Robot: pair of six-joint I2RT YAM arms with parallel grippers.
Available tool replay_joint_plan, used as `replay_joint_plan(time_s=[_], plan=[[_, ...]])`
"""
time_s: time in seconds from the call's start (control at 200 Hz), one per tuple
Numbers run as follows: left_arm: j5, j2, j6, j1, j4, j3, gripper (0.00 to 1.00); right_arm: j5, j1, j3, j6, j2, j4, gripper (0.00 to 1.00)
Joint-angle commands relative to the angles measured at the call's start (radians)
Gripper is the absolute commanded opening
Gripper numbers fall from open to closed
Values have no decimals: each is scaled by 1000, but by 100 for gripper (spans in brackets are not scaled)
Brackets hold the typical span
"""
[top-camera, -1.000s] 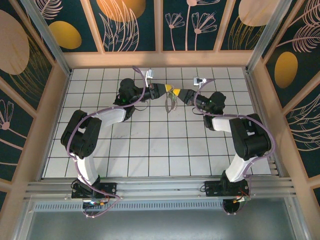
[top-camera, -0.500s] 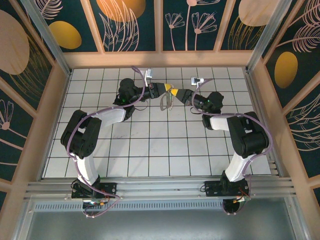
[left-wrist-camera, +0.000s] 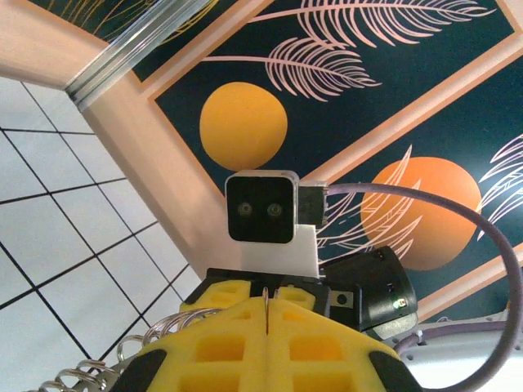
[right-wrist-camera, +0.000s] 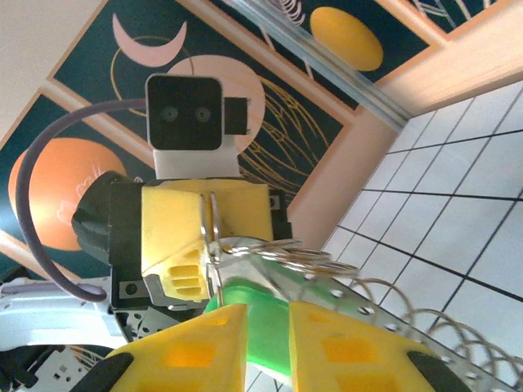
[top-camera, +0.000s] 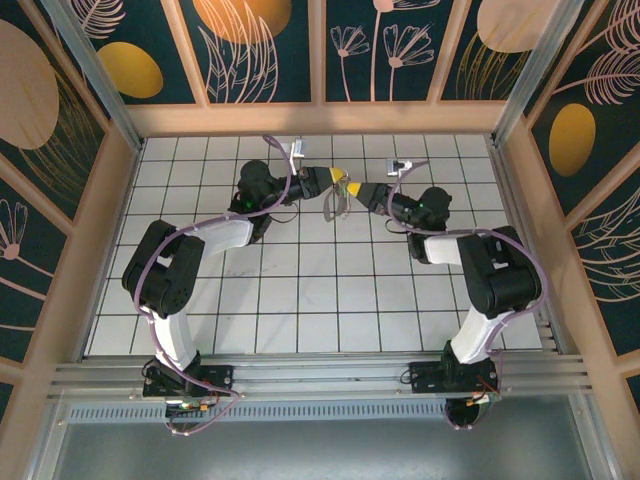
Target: Put the keys on the keyring
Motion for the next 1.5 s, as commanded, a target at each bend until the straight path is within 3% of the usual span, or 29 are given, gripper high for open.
replay_joint_plan(time_s=[0.0, 0.3, 0.586, 1.497], plan=[[-25, -35, -32, -6, 104, -8, 0, -5, -20, -16, -17, -66, -6, 21], [-105, -54, -95, -12, 176, -50, 0, 76, -41, 7, -20, -123, -60, 21], [-189, -40, -189, -27, 275, -76, 0, 161, -6, 102, 67, -77, -25, 31], [-202, -33, -186, -38, 271, -73, 0, 165, 78, 189, 62, 5, -61, 29]])
